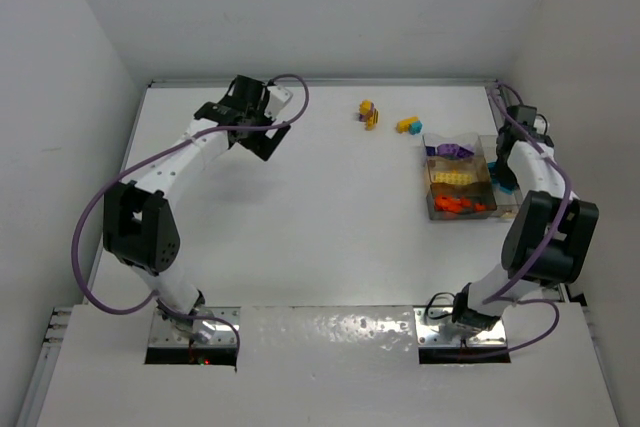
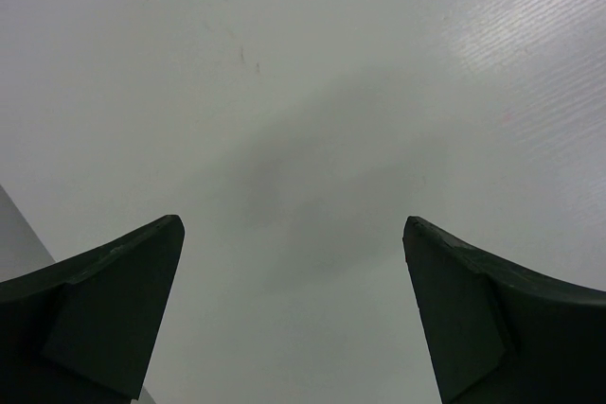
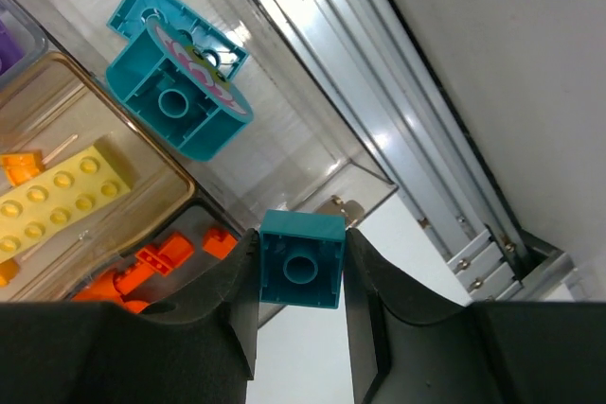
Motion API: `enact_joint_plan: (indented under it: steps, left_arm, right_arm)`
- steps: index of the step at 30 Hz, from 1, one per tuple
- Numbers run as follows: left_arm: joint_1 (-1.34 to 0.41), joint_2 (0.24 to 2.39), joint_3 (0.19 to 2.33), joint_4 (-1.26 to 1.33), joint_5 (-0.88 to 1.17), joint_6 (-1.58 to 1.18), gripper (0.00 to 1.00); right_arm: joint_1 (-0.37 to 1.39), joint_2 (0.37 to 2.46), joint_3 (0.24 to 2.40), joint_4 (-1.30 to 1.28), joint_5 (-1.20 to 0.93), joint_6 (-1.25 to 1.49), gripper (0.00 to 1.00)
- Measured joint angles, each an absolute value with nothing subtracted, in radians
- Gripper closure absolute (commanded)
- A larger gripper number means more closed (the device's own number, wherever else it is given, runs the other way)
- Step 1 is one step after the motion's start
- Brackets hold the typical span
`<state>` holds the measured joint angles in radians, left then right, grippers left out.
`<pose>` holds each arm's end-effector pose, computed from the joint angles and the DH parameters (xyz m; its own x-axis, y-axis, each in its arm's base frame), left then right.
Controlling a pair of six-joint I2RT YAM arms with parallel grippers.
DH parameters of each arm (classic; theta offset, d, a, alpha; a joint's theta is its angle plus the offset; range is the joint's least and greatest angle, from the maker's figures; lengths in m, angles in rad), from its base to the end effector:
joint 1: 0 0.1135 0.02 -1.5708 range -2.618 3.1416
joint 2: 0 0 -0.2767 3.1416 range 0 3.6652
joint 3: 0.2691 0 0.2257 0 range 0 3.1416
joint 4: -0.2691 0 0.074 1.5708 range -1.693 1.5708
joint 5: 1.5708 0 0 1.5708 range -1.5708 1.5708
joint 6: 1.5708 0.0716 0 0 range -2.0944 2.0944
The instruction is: Sort the legos into containers by color
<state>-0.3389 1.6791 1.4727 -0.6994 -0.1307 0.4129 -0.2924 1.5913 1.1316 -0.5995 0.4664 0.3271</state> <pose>0.3470 -0.1124 0.2886 -0.5779 0.6256 -0.5240 0.5303 0.7760 0.3415 0.2922 -0.1216 0.2271 -0.6402 0.4924 -0.5896 0.7117 0.6691 -0.2140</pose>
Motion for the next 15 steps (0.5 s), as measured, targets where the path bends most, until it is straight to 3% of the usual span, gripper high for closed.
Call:
enact_joint_plan:
  steps: [5,11,12,15]
  left_arm:
    - [-0.339,1.676,1.473,-0.699,-0.150,0.413,0.00]
    - [-0.336,1.675,1.472,-0.699,-0.155,0.413,0.00]
    - [-0.335,1.675,1.473,-0.699,-0.155,0.413,0.00]
    - [-0.332,1.675,1.473,-0.699,-0.155,0.413,0.00]
  right_arm:
    - [-0.293,1.628,1.117,-0.577,0.444,0.358,0.92]
    - [-0.297,1.631,1.104,-0.539,0.435,0.377,0.68]
    - [-0.299,1.631,1.104,-0.533,0.435,0.379,0.54]
    - [-0.300,1.631,1.104,-0.523,0.438,0.388,0.48]
